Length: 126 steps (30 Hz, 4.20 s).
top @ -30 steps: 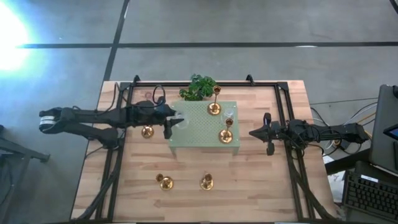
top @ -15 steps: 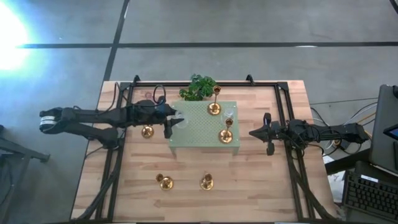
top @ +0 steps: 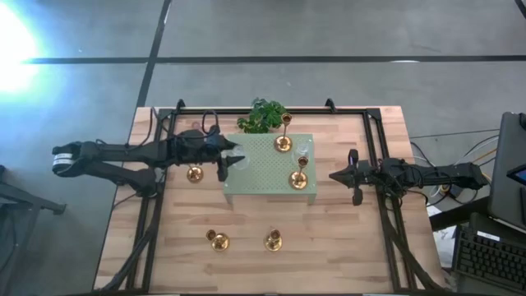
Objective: Pick & Place candle stick holders
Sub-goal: Move the transparent candle holder to the middle left on the shelf, then put the pink candle holder on the shelf
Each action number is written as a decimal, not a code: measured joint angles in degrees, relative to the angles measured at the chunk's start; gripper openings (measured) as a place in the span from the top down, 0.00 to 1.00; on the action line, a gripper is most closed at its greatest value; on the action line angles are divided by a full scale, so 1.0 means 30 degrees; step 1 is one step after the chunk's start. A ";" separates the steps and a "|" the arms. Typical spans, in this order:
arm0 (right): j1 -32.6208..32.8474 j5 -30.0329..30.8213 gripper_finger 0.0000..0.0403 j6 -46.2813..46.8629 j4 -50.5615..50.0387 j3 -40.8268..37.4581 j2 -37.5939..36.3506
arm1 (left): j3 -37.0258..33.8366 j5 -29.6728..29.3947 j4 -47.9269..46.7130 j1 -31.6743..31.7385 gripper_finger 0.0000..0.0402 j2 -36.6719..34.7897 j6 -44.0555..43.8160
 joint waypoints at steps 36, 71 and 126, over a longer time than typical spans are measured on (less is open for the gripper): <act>0.0000 0.0007 0.98 0.0000 0.0000 -0.0003 0.0000 | 0.3226 -1.6753 -1.4994 0.0313 0.27 -0.4229 -0.4404; 0.0000 0.0007 0.98 0.0000 0.0000 -0.0003 0.0000 | -0.4234 -0.7570 -0.6689 0.9391 0.27 -0.1663 -0.2530; 0.0000 0.0000 0.98 0.0000 0.0000 -0.0003 0.0000 | -0.9017 -0.8703 0.8698 1.1201 0.40 0.4382 -0.2246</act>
